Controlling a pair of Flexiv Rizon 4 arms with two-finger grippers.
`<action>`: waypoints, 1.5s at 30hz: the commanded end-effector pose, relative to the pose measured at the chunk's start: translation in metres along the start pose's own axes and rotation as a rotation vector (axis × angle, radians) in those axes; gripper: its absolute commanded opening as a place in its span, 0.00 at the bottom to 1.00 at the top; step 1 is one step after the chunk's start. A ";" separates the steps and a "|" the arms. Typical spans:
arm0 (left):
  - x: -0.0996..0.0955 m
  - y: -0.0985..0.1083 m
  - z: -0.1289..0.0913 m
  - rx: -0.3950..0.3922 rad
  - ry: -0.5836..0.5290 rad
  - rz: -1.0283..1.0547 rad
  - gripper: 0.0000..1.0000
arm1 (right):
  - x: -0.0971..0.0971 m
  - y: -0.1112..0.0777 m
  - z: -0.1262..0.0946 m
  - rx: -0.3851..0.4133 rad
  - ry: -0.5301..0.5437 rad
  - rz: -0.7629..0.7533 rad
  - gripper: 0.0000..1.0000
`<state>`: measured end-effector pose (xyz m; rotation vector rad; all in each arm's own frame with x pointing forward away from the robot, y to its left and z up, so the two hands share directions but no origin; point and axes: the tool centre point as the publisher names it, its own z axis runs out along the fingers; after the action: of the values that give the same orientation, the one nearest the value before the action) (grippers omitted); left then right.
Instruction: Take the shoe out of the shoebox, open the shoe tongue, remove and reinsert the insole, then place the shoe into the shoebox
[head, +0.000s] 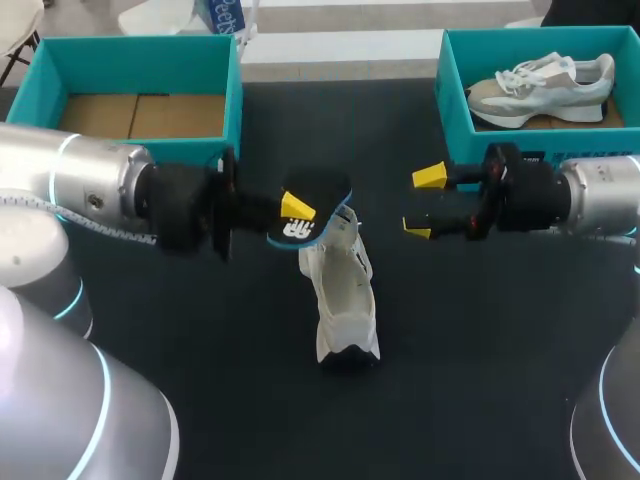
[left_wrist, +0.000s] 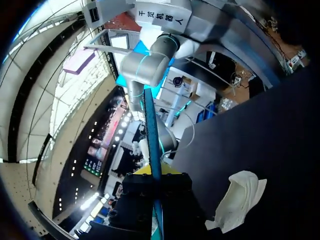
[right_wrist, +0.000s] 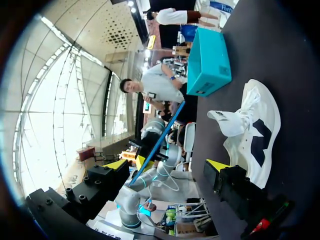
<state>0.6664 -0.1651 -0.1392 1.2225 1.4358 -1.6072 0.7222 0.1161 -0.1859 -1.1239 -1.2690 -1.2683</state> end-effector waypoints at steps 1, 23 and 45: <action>0.016 0.006 0.004 -0.089 -0.019 0.304 0.00 | -0.001 -0.001 0.001 -0.002 -0.001 -0.001 1.00; 0.017 0.019 0.043 -0.108 -0.020 0.435 0.00 | 0.018 0.005 0.058 0.083 0.005 0.046 0.81; 0.025 0.033 0.068 -0.142 -0.023 0.486 0.00 | 0.018 0.003 0.063 0.045 -0.014 0.058 0.03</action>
<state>0.6766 -0.2332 -0.1754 1.3441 1.1064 -1.1712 0.7230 0.1778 -0.1662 -1.1262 -1.2611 -1.1827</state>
